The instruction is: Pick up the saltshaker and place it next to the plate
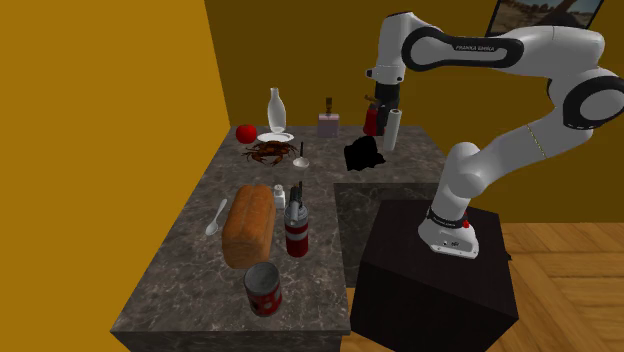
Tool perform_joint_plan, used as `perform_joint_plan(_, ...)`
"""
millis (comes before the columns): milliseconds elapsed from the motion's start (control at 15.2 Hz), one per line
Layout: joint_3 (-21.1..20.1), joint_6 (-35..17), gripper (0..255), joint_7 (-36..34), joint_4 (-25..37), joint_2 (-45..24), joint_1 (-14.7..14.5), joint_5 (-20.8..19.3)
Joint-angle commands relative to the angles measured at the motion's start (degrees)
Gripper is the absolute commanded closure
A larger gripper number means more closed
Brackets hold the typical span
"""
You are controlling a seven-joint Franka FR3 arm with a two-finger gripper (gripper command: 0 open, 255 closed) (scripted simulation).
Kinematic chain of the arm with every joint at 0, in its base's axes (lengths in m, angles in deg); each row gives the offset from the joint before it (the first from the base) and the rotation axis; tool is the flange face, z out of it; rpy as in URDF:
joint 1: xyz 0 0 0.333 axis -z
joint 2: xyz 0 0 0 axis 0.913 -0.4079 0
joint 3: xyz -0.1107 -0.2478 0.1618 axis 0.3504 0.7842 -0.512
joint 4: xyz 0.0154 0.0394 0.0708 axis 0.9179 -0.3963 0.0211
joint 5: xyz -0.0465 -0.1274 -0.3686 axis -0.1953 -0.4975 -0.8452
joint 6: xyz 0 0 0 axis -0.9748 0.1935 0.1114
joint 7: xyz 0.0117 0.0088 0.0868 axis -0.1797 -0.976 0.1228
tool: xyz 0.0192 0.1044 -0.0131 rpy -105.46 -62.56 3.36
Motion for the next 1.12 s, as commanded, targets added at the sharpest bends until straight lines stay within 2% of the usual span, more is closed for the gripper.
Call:
perform_joint_plan(0, 0.0, 0.0, 0, 0.0, 0.0, 0.0, 0.0, 0.0)
perform_joint_plan(528, -4.6, -15.0, 0, -0.3, -0.1, -12.6, -2.5, 0.7)
perform_joint_plan(1056, -9.3, -27.6, 0, -1.7, 4.5, -27.8, -4.0, -1.3)
